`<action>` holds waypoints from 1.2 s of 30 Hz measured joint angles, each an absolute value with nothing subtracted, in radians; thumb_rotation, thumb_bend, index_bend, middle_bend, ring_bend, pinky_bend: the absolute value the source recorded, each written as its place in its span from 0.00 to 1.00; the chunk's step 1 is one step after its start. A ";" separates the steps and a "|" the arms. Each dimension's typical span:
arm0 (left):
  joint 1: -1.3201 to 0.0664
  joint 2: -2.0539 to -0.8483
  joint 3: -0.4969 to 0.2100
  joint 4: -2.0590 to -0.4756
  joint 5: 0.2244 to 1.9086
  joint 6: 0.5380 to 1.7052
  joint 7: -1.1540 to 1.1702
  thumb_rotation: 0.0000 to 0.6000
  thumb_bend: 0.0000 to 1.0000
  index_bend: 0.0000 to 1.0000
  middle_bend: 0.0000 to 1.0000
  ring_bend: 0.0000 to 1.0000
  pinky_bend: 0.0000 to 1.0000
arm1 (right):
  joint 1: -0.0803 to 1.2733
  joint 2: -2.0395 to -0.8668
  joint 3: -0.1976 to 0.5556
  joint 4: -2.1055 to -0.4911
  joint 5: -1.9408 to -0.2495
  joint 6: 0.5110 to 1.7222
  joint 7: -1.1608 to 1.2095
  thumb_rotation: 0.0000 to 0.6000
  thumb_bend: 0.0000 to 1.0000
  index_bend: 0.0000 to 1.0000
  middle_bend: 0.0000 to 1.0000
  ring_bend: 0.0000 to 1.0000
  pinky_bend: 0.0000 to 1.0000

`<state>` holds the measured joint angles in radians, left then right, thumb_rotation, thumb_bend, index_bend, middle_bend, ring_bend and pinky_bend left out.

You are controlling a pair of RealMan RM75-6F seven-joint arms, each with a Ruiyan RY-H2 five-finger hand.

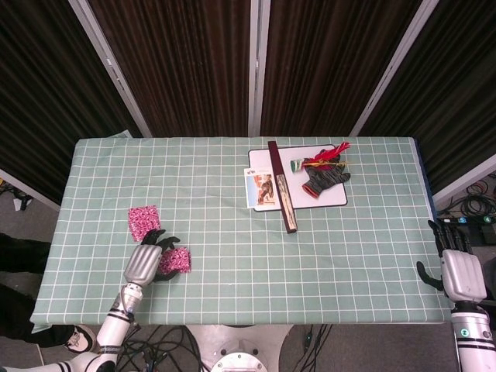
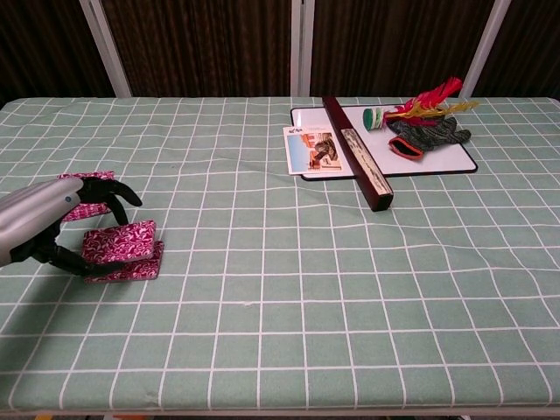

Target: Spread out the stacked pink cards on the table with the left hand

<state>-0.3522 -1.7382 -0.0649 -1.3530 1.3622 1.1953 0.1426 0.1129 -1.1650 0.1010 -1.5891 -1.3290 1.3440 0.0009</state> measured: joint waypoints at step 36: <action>-0.550 -1.726 -0.208 -1.408 1.212 1.067 0.299 1.00 0.24 0.26 0.44 0.11 0.08 | 0.111 -1.170 0.100 -1.548 -1.316 1.323 0.043 1.00 0.29 0.00 0.00 0.00 0.00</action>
<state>-0.5496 -1.7259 -0.2078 -1.4080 1.2121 1.0669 0.2987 0.1109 -1.1701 0.0996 -1.5485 -1.3160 1.3227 0.0426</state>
